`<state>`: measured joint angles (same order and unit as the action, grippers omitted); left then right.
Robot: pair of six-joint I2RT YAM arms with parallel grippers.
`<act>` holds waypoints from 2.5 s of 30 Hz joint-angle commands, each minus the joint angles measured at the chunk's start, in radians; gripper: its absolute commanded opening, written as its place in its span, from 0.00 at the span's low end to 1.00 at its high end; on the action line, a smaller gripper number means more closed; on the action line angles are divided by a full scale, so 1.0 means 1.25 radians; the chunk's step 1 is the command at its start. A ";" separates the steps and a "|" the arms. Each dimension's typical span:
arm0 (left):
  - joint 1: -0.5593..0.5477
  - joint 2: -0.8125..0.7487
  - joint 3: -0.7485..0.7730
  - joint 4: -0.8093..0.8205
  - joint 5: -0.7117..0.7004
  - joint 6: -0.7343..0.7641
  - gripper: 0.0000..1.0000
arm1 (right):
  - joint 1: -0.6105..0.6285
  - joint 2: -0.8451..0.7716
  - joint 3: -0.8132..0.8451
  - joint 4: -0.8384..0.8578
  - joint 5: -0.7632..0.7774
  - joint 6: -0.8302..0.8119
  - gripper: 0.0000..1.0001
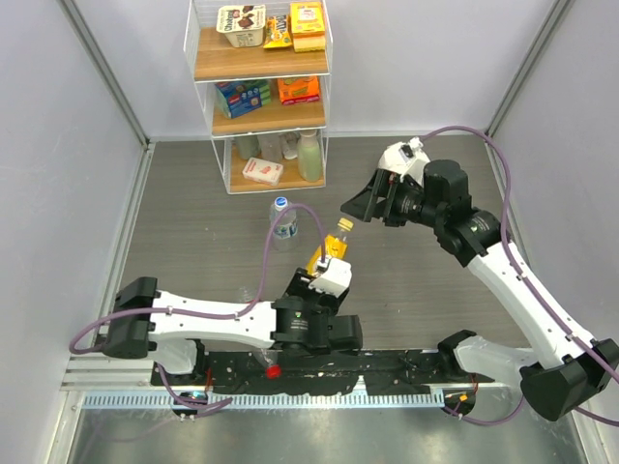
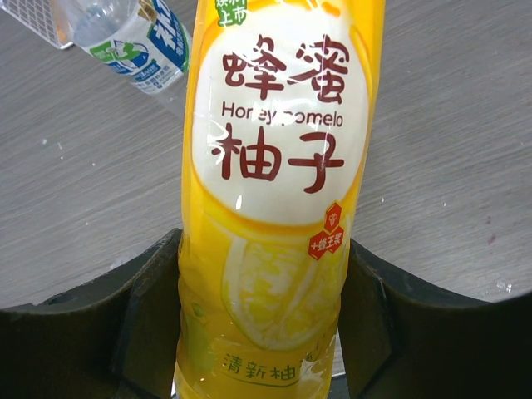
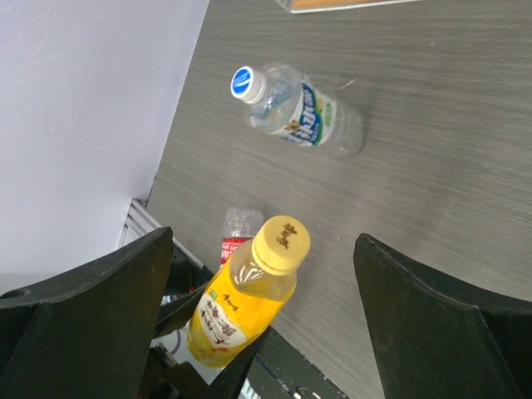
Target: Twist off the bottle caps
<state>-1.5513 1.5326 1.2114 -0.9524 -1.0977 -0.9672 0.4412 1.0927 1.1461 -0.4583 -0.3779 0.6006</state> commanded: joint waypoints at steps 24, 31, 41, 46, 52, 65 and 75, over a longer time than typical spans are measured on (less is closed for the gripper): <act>0.019 -0.178 -0.095 0.291 0.052 0.171 0.00 | 0.124 0.018 -0.022 0.111 0.094 0.090 0.72; 0.021 -0.172 -0.095 0.296 0.028 0.125 0.00 | 0.127 -0.021 -0.075 0.159 0.160 0.124 0.69; 0.024 -0.163 -0.092 0.287 0.023 0.120 0.00 | 0.127 -0.032 -0.108 0.224 0.153 0.160 0.55; 0.024 -0.158 -0.097 0.287 0.031 0.118 0.00 | 0.127 -0.031 -0.107 0.246 0.135 0.174 0.65; 0.025 -0.131 -0.088 0.275 0.042 0.104 0.00 | 0.127 -0.032 -0.107 0.241 0.140 0.171 0.63; 0.024 -0.096 -0.057 0.194 0.026 0.031 0.00 | 0.127 -0.008 -0.138 0.254 0.133 0.166 0.27; 0.057 -0.179 -0.122 0.295 0.172 0.099 0.00 | 0.124 0.000 -0.194 0.404 0.004 0.129 0.02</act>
<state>-1.5131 1.3964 1.0935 -0.7033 -0.9836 -0.8856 0.5915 1.0893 0.9375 -0.1234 -0.2428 0.7940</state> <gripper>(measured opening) 0.653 0.396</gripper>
